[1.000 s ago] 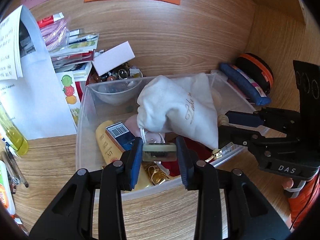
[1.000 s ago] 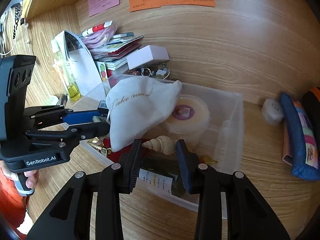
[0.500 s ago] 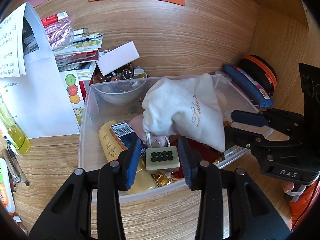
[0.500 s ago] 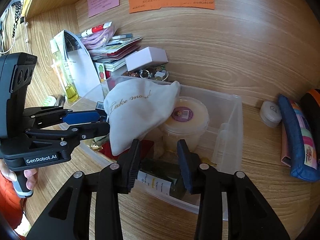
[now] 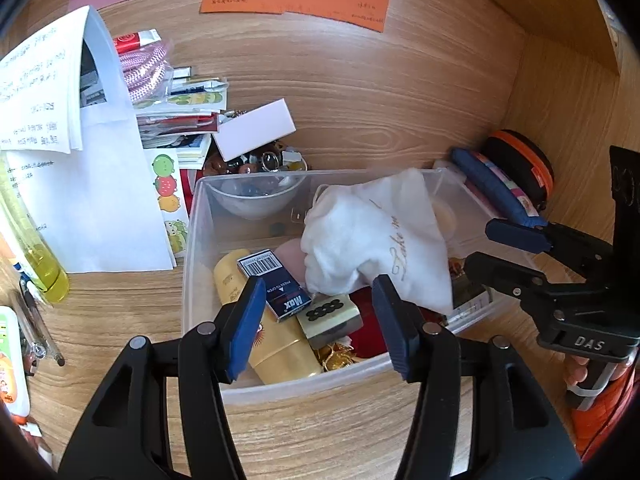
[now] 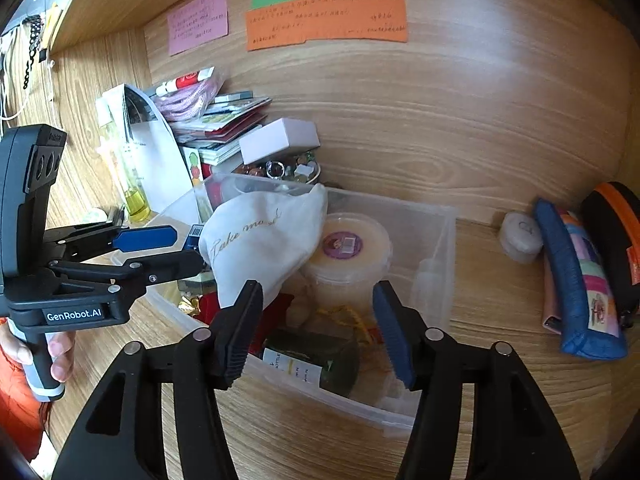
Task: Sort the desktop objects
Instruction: 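Release the dotted tile and seashell into the clear box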
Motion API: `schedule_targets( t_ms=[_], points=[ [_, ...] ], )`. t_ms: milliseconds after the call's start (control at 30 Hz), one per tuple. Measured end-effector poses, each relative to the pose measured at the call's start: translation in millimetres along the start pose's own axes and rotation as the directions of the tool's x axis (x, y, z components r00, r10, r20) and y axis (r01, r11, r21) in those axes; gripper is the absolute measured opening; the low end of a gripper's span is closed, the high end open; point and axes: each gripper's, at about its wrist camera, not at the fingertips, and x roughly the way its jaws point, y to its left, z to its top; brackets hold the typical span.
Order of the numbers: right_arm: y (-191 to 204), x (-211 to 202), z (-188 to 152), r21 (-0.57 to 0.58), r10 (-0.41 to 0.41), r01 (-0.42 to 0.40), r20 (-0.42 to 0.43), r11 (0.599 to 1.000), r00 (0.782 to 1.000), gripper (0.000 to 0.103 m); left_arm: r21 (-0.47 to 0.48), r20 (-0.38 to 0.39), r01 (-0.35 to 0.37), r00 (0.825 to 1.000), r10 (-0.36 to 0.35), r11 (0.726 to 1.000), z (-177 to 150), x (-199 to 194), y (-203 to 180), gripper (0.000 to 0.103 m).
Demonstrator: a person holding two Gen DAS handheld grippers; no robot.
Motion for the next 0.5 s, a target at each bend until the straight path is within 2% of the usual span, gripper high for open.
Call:
schedule_targets(
  t_ms=[133, 267, 333, 400, 500],
  points=[
    [1, -8, 2, -0.005, -0.024, 0.024, 0.009, 1.0, 1.0, 0.058, 0.03, 0.053, -0.048, 0.998, 0.046, 0.998, 0, -19, -7, 0.071],
    [8, -22, 3, -0.019, -0.06, 0.061, 0.036, 0.998, 0.998, 0.072, 0.063, 0.091, -0.077, 0.993, 0.071, 0.995, -1, -37, -18, 0.075],
    [11, -32, 3, -0.027, -0.085, 0.087, 0.056, 0.996, 0.995, 0.074, 0.065, 0.11, -0.088, 0.991, 0.08, 0.994, -3, -47, -22, 0.086],
    [14, -42, 3, -0.024, -0.098, 0.1, 0.071, 0.995, 0.993, 0.08, 0.061, 0.127, -0.097, 0.988, 0.089, 0.993, -4, -54, -24, 0.092],
    [17, -57, 1, -0.019, -0.135, 0.137, 0.094, 0.99, 0.986, 0.083, 0.054, 0.145, -0.103, 0.985, 0.094, 0.993, -6, -66, -27, 0.094]
  ],
)
